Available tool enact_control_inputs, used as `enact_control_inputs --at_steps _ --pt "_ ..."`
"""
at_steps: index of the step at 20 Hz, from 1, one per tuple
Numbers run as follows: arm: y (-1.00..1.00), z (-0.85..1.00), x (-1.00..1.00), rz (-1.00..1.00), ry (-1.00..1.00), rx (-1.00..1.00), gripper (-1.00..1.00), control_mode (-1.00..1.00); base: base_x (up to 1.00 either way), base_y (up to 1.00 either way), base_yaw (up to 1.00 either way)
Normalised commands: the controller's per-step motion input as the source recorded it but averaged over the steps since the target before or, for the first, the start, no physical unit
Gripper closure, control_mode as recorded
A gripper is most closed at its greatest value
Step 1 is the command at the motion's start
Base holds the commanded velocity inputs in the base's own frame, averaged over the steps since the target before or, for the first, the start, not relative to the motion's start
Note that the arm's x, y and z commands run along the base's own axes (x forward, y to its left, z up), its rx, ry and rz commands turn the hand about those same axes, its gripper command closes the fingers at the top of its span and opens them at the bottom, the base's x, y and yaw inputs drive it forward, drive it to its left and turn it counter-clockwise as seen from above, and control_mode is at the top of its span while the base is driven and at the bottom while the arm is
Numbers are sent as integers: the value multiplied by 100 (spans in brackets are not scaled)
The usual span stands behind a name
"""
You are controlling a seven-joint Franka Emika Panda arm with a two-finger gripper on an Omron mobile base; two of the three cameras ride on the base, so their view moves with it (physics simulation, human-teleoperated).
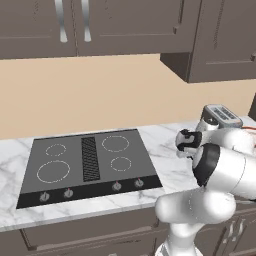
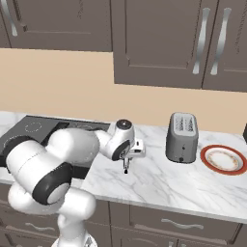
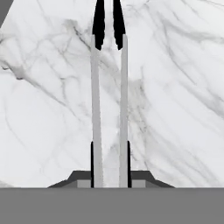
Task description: Pick up the tongs from the counter and place them near the plate next to the oven.
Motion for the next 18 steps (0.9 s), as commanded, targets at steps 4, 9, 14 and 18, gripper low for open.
enact_control_inputs --at_steps 4,9,14,18 --pt "-45 100 -56 -8 -1 0 100 -100 0 0 0" --pt "-60 91 -42 -7 1 0 100 -100 0 0 0" --pt "-88 39 -23 -7 8 0 100 -100 0 0 0" --pt "-100 2 -3 -12 5 0 100 -100 0 0 0"
